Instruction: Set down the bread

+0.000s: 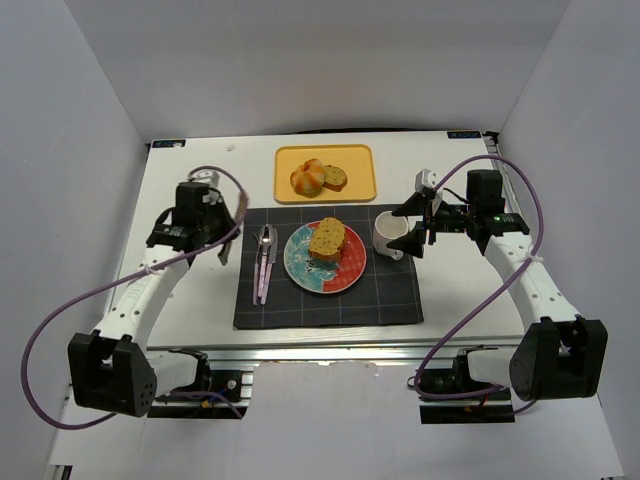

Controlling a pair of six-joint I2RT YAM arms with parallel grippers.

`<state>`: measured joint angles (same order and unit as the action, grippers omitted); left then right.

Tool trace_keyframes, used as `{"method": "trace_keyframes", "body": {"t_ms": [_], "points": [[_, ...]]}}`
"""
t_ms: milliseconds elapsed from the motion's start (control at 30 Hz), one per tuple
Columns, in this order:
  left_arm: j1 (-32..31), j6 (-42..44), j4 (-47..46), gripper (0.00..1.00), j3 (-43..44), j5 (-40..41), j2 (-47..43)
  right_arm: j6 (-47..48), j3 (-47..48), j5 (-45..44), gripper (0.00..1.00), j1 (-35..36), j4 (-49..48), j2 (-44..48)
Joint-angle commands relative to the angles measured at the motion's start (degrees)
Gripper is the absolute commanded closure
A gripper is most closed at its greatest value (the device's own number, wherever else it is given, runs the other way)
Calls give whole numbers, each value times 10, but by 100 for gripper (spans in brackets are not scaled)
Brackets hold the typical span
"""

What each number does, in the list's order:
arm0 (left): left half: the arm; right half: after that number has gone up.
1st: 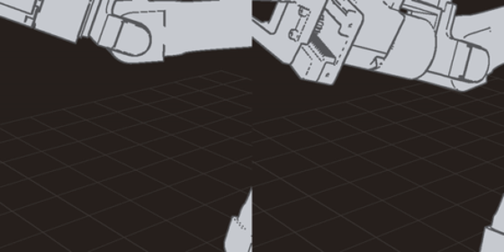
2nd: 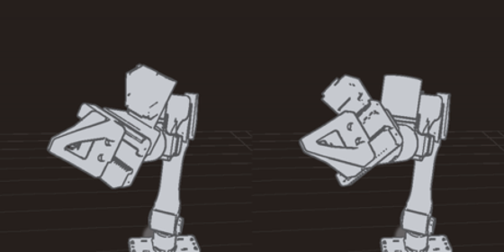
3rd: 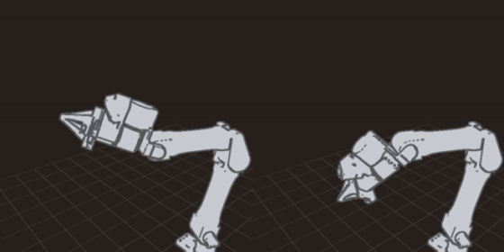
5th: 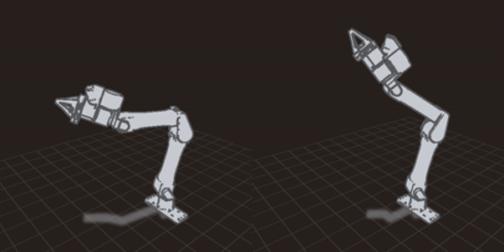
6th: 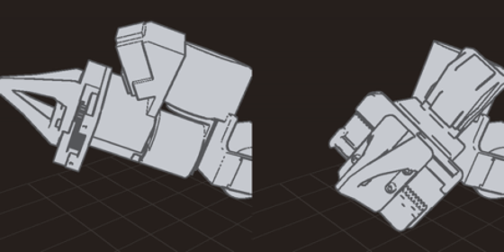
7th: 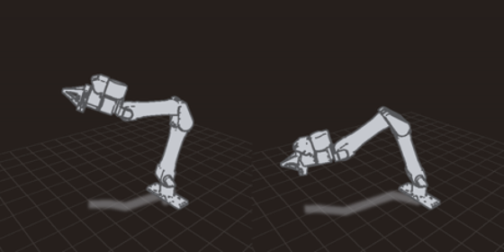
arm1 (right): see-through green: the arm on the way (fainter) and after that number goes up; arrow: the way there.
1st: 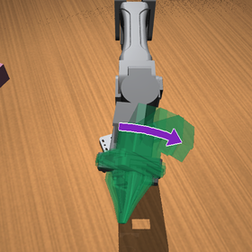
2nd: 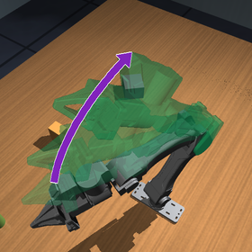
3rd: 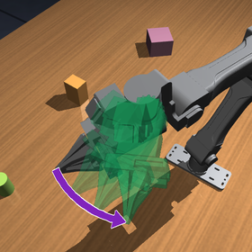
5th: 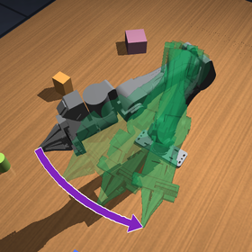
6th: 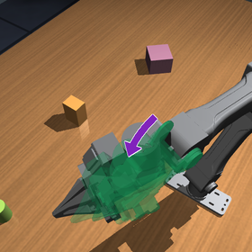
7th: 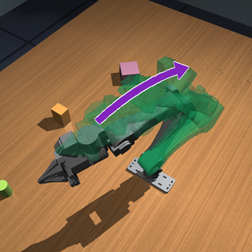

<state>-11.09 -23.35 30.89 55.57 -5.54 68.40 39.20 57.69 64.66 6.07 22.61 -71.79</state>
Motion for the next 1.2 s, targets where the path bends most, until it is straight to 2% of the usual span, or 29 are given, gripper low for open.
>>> {"method": "trace_keyframes", "body": {"t_ms": [0,100,133,167,367,467,633,667,700,733,800,833,867,900,933,967,1033,1167], "points": [[59,77,-37,93,-26,127,17,4,24,13,11,-2,4,-3],[86,135,-100,82,-70,134,53,15,33,12,11,-2,16,-4],[89,173,-133,72,-78,137,64,20,35,12,11,-2,20,-4],[95,189,-149,69,-92,140,74,30,37,11,11,-2,27,-4],[114,247,-229,58,-126,139,149,40,41,9,11,-2,38,0],[140,245,-262,48,-150,142,157,41,35,6,11,-2,38,5],[157,239,-257,45,-153,134,167,41,32,-11,11,-2,43,13],[158,239,-256,28,-153,134,161,37,33,-13,11,-2,41,14],[159,237,-254,27,-153,133,156,33,35,-15,10,-2,42,16],[160,220,-251,27,-153,130,151,26,37,-26,11,-2,38,17],[162,214,-241,24,-151,127,133,-52,35,-70,11,-1,10,24],[162,206,-240,9,-149,126,126,-92,32,-94,10,-2,-11,27],[161,200,-238,8,-146,124,118,-155,36,-161,11,-2,-29,31],[161,196,-233,5,-144,123,101,-184,38,-196,11,-2,-34,31],[162,184,-231,4,-142,122,92,-214,42,-275,11,-2,-39,31],[162,176,-226,4,-136,124,84,-250,50,-302,11,-2,-31,30],[162,152,-215,2,-129,121,54,-251,83,-351,11,-2,-9,19],[162,110,-197,2,-123,111,-11,-263,89,-379,11,-2,-18,22]]}}
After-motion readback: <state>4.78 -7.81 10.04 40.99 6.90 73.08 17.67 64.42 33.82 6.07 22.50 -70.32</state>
